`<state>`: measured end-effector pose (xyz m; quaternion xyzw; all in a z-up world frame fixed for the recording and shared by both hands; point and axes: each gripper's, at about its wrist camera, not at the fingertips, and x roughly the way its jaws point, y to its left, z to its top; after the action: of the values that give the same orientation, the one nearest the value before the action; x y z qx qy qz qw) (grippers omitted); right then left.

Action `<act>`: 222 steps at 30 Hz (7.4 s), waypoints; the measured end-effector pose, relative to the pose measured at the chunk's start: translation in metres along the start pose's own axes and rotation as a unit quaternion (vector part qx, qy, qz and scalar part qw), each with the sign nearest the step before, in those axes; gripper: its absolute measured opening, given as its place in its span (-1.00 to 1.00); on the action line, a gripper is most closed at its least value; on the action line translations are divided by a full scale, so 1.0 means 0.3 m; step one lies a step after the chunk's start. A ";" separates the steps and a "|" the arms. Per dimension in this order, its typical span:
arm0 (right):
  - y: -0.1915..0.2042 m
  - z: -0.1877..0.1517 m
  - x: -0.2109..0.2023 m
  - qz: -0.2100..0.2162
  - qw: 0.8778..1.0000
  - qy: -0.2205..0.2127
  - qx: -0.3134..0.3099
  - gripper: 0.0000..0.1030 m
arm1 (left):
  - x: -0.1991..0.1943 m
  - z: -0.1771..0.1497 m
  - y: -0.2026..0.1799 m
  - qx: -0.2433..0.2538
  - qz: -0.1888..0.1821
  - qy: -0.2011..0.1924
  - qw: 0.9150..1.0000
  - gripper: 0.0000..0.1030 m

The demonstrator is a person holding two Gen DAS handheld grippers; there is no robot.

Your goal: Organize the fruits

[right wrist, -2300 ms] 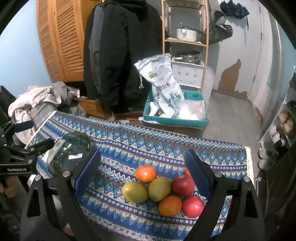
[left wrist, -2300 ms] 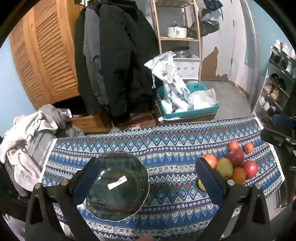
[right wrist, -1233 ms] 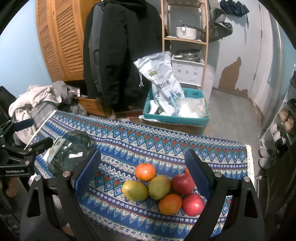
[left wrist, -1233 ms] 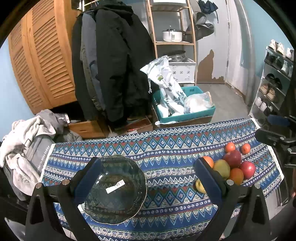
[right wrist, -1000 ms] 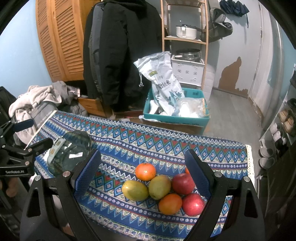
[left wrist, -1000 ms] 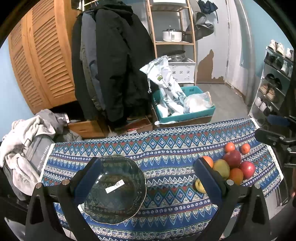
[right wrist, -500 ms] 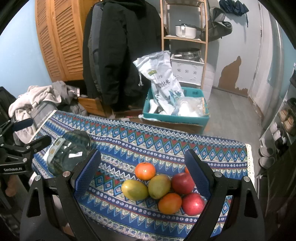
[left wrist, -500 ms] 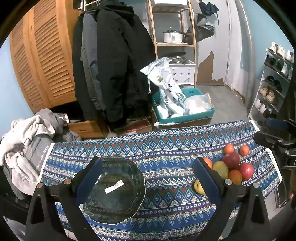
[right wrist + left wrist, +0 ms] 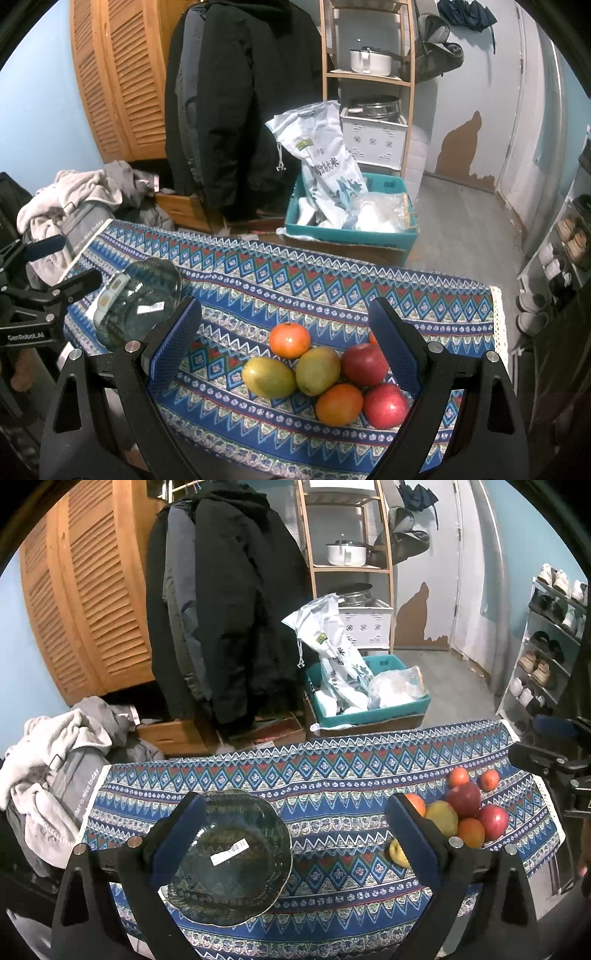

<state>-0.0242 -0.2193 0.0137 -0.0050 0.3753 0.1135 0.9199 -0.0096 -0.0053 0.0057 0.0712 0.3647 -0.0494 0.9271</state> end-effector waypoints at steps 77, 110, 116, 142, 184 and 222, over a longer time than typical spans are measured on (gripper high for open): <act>-0.319 -0.186 0.127 -0.076 0.990 0.103 0.052 0.75 | 0.197 -0.049 -0.186 0.064 -0.069 0.078 0.993 0.94; -0.444 -0.469 0.374 -0.088 0.960 0.264 0.006 0.74 | 0.527 -0.217 -0.461 0.125 -0.143 0.200 0.961 0.94; -0.442 -0.482 0.446 -0.066 0.958 0.277 0.002 0.64 | 0.574 -0.238 -0.493 0.131 -0.143 0.216 0.957 0.94; -0.535 -0.491 0.535 -0.022 0.970 0.235 0.067 0.22 | 0.748 -0.317 -0.573 0.120 -0.201 0.269 0.934 0.50; -0.424 -0.327 0.249 -0.056 0.990 0.116 0.062 0.22 | 0.459 -0.192 -0.368 0.079 -0.148 0.168 0.971 0.49; 0.065 0.014 0.238 0.057 0.997 0.032 -0.031 0.22 | 0.231 -0.069 -0.002 -0.006 -0.103 0.064 0.993 0.49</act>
<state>0.0239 -0.1854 -0.0313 -0.0156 0.4001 0.1770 0.8991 0.0269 -0.0051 -0.0567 0.0309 0.4292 -0.1377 0.8921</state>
